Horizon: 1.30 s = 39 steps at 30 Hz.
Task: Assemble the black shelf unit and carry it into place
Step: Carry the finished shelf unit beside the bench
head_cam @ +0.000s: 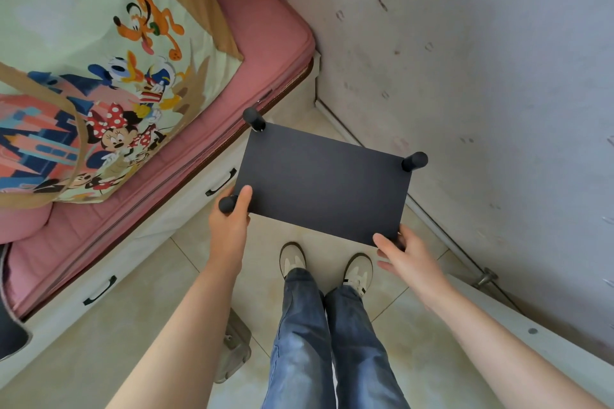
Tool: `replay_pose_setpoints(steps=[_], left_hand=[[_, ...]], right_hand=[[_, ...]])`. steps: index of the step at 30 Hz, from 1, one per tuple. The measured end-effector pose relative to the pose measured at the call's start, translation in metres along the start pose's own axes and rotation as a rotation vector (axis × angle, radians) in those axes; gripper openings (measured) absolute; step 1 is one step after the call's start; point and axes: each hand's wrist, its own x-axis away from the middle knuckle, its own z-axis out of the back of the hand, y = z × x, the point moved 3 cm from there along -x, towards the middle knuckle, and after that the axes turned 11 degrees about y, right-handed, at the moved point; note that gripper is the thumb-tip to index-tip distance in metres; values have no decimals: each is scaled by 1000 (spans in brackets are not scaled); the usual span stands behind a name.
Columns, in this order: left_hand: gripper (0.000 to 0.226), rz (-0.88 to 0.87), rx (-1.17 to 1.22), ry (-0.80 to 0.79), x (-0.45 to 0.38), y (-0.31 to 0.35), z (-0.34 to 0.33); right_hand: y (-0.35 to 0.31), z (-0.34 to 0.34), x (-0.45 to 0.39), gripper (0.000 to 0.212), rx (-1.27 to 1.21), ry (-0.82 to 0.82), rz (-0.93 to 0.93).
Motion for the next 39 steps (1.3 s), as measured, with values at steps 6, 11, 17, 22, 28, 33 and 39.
replay_pose_setpoints(steps=[6,11,17,22,28,33,39], left_hand=[[18,-45,34,29,-6,21,-17],[22,-99,-25,-25,-21,44,-35],[28,-153,-83,-109,-38,81,-68],[19,-210,-118,-202,-47,111,-93],[22,-208,-79,-283,-52,121,-119],[44,-188,-127,-288,-56,123,-129],[61,10,-77,-309,-48,104,-125]], right_hand=[[-13,-6,-6,23,96,47,1],[-17,-13,-11,21,31,92,-20],[-20,-23,-18,14,-73,200,-53],[-32,-30,-27,13,-169,268,-91],[-42,-23,-28,14,-225,308,-141],[-55,-9,-26,14,-62,267,-129],[-80,41,-53,61,-185,402,-167]])
